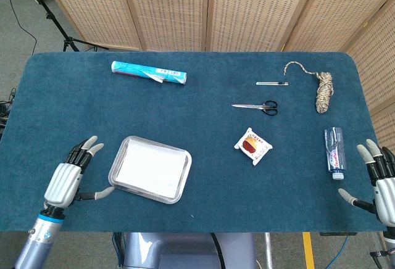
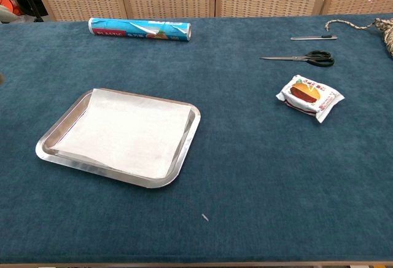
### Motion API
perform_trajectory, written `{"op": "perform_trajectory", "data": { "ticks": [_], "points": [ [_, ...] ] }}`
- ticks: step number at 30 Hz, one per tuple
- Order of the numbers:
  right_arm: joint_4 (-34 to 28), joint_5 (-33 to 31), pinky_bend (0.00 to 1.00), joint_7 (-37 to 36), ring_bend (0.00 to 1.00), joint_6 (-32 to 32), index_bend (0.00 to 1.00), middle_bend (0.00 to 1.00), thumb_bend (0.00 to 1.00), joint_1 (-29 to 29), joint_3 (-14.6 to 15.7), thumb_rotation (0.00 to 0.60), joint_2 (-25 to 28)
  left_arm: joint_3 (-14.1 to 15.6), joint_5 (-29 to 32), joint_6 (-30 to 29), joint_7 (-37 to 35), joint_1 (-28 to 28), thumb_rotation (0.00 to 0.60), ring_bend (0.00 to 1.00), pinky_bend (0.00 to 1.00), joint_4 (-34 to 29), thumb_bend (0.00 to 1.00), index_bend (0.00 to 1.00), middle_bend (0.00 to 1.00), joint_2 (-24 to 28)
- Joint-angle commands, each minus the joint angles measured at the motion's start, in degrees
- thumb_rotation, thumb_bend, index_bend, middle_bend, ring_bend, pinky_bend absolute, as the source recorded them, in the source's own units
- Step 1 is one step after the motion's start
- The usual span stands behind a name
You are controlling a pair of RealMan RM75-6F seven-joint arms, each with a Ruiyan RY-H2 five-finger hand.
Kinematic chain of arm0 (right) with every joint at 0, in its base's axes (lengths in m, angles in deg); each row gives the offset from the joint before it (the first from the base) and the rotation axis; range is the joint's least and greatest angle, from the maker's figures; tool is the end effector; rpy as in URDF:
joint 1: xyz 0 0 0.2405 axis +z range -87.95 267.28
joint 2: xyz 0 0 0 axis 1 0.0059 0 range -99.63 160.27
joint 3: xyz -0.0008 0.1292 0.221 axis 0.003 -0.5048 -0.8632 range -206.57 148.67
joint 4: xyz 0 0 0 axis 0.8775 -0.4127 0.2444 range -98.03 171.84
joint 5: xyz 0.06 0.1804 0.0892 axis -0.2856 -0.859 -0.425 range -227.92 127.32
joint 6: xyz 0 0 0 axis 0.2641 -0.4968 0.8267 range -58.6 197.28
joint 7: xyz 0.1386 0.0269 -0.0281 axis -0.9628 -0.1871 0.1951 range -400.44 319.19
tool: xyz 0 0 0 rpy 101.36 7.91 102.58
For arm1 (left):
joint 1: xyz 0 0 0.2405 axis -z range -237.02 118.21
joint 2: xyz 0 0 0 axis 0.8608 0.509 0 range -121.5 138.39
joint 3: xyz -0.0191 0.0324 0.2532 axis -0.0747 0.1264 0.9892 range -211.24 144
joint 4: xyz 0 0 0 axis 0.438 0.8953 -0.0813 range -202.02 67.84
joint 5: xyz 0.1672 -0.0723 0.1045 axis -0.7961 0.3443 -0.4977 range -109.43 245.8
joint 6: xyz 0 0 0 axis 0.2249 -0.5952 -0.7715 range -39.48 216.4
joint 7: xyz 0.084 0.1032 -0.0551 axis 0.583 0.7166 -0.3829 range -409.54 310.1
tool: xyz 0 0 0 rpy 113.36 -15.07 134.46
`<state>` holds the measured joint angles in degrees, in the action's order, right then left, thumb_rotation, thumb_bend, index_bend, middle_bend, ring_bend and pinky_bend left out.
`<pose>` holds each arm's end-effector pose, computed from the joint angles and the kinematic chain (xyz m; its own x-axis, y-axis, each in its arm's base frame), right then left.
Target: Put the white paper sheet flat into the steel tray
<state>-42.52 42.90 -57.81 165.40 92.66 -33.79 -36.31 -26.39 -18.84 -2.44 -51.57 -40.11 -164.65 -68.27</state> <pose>-0.3233 -0.1759 0.1876 0.2676 0.1815 0.9463 -0.9448 -0.1434 0.2947 -0.2267 0.2030 0.0773 0.0987 0.0788 0.9920 0.9624 -0.2611 -0.0750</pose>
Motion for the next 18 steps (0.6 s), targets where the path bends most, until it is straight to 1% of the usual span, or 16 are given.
{"op": "perform_trajectory", "data": {
  "ticks": [1, 5, 7, 9, 18],
  "points": [
    [0.1, 0.4, 0.00, 0.3, 0.00, 0.0, 0.00, 0.00, 0.00, 0.2, 0.2, 0.600, -0.2, -0.3, -4.2, -7.5, -9.1, -6.2, 0.223, 0.00, 0.10, 13.7, 0.00, 0.13, 0.00, -4.6],
    [0.0, 0.9, 0.00, 1.0, 0.00, -0.4, 0.00, 0.00, 0.00, 0.5, 0.5, 0.600, -0.4, -1.0, -4.4, -9.2, -13.1, -8.2, 0.226, 0.00, 0.10, 19.8, 0.00, 0.13, 0.00, -6.5],
    [-0.2, 1.2, 0.00, 1.6, 0.00, -0.8, 0.00, 0.00, 0.00, 0.7, 0.7, 0.600, -0.6, -0.8, -4.9, -8.8, -15.4, -8.5, 0.232, 0.00, 0.10, 21.5, 0.00, 0.13, 0.00, -6.4],
    [-0.5, 1.5, 0.00, 2.5, 0.00, -1.2, 0.00, 0.00, 0.00, 1.0, 0.9, 0.600, -0.7, -1.1, -5.5, -9.1, -18.1, -8.7, 0.238, 0.00, 0.10, 21.1, 0.00, 0.13, 0.00, -5.4],
    [-1.2, 1.6, 0.00, 3.9, 0.00, -1.8, 0.00, 0.00, 0.00, 1.2, 1.3, 0.600, -0.7, -2.6, -6.1, -7.6, -22.0, -9.3, 0.242, 0.00, 0.10, 20.7, 0.00, 0.13, 0.00, -4.2]
  ]
}}
